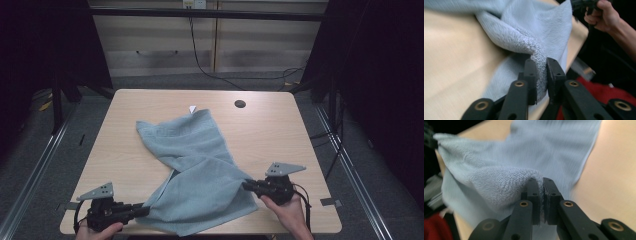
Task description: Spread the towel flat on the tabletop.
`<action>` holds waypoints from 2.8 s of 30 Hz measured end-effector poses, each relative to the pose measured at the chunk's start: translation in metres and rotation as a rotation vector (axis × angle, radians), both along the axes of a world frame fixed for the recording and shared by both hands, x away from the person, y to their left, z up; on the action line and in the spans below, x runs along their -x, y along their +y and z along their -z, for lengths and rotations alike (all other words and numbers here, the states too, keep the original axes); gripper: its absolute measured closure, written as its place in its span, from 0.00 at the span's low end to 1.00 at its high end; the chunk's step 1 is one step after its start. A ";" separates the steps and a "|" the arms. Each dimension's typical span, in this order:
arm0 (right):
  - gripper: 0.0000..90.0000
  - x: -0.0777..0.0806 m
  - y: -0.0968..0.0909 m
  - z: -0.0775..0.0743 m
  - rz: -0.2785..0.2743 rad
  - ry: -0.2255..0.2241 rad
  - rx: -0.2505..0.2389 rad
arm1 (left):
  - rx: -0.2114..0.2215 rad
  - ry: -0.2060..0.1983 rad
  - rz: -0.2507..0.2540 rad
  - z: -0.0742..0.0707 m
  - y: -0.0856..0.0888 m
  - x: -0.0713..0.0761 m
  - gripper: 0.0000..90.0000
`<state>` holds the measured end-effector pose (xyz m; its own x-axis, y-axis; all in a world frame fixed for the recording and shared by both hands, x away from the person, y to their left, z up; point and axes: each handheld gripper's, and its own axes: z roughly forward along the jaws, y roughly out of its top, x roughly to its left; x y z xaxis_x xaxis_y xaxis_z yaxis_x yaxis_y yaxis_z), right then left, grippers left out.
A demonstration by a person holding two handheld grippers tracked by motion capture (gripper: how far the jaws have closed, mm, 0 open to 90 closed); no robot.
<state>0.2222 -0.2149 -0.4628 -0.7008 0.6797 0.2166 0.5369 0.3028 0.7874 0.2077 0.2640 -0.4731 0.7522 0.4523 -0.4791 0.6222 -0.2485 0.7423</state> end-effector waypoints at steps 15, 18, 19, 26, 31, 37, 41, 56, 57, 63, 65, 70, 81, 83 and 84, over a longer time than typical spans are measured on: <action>0.70 -0.079 0.030 -0.007 0.002 -0.003 -0.060 | -0.088 0.014 -0.097 0.007 -0.049 -0.101 0.56; 0.70 -0.093 0.038 0.003 -0.004 0.029 -0.040 | -0.114 0.044 -0.098 0.018 -0.057 -0.107 0.54; 0.70 -0.099 0.041 0.008 0.008 0.040 -0.025 | -0.133 0.064 -0.100 0.021 -0.061 -0.108 0.54; 0.62 -0.137 0.046 0.031 0.147 0.063 0.097 | -0.234 0.031 -0.105 0.030 -0.068 -0.101 0.93; 0.61 -0.139 0.052 0.042 0.138 0.072 0.132 | -0.175 0.061 -0.142 0.030 -0.051 -0.101 0.96; 0.96 -0.133 0.061 0.041 0.107 0.017 0.203 | -0.084 0.035 -0.209 0.018 -0.017 -0.087 0.96; 0.98 -0.128 0.047 0.036 0.170 0.012 0.225 | -0.034 0.055 -0.254 0.018 0.009 -0.074 0.96; 0.86 -0.052 -0.025 0.021 0.223 -0.019 0.158 | -0.059 0.010 -0.112 0.012 0.004 -0.011 0.86; 0.82 -0.050 -0.026 0.016 0.227 -0.033 0.141 | -0.040 -0.002 -0.107 0.009 0.007 -0.014 0.83; 0.70 -0.062 -0.021 -0.012 0.199 -0.075 0.028 | -0.014 -0.058 -0.169 -0.010 0.001 -0.055 0.68; 0.73 -0.072 -0.009 -0.011 0.174 -0.062 0.022 | -0.038 -0.077 -0.160 -0.013 -0.009 -0.074 0.67; 0.77 -0.100 0.022 0.012 0.113 0.019 0.037 | -0.095 -0.044 -0.117 0.014 -0.042 -0.115 0.77; 0.76 -0.093 0.032 0.040 0.104 0.081 0.100 | -0.241 -0.077 -0.073 0.033 -0.048 -0.099 0.85; 0.76 -0.085 0.030 0.041 0.092 0.081 0.092 | -0.245 -0.071 -0.062 0.032 -0.045 -0.088 0.86; 0.76 -0.082 0.030 0.042 0.086 0.084 0.086 | -0.232 -0.058 -0.062 0.032 -0.044 -0.082 0.86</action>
